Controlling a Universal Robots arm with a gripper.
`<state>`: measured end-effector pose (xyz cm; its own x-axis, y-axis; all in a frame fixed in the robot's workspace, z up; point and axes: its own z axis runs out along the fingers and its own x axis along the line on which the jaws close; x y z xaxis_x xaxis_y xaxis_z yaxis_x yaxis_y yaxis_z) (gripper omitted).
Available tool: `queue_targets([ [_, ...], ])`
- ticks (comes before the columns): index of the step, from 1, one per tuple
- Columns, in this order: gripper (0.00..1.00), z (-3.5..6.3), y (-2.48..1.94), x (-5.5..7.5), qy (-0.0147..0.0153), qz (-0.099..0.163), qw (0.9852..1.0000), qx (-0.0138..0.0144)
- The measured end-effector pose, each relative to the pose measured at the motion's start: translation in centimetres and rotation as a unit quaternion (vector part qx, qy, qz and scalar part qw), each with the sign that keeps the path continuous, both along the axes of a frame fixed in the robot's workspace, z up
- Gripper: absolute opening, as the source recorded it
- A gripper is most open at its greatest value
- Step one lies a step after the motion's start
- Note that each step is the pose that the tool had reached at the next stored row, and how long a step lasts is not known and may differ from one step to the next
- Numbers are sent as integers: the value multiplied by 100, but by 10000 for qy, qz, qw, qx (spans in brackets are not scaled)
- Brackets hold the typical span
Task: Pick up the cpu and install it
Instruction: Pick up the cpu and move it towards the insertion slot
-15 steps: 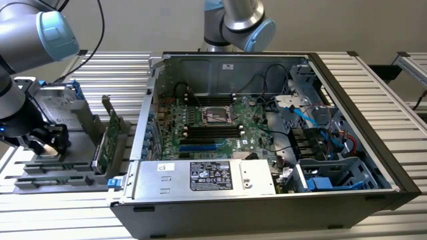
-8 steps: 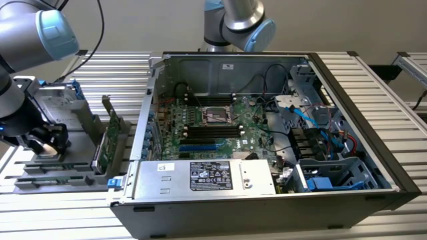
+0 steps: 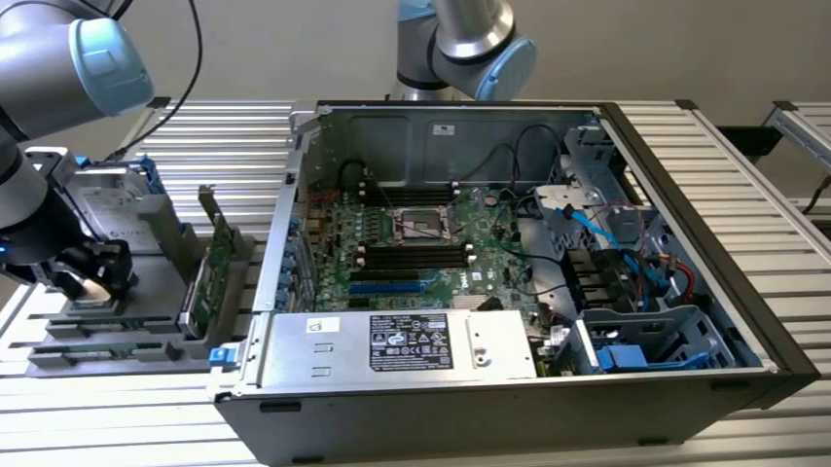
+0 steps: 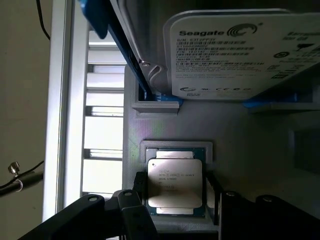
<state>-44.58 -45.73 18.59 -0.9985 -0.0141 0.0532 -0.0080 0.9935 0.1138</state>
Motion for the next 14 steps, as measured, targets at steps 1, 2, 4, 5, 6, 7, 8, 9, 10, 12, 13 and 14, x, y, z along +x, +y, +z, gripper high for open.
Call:
queue_targets([
  [1, 55, -2, 0, 0, 0, 0, 10000, 0],
  [2, 55, -4, 0, 0, 0, 0, 10000, 0],
  [4, 55, -8, 0, 0, 0, 0, 10000, 0],
  [5, 55, -11, 0, 0, 0, 0, 10000, 0],
  [6, 55, -14, 0, 0, 0, 0, 10000, 0],
  [7, 56, -16, 0, 0, 0, 0, 10000, 0],
  [8, 56, -19, 0, 0, 0, 0, 10000, 0],
  [9, 56, -22, 0, 0, 0, 0, 10000, 0],
  [10, 63, -25, 0, 0, 0, 0, 10000, 0],
  [12, 63, -31, 0, 0, 0, 0, 10000, 0],
  [13, 63, -34, 0, 0, 0, 0, 10000, 0],
  [14, 63, -36, 0, 0, 0, 0, 10000, 0],
])
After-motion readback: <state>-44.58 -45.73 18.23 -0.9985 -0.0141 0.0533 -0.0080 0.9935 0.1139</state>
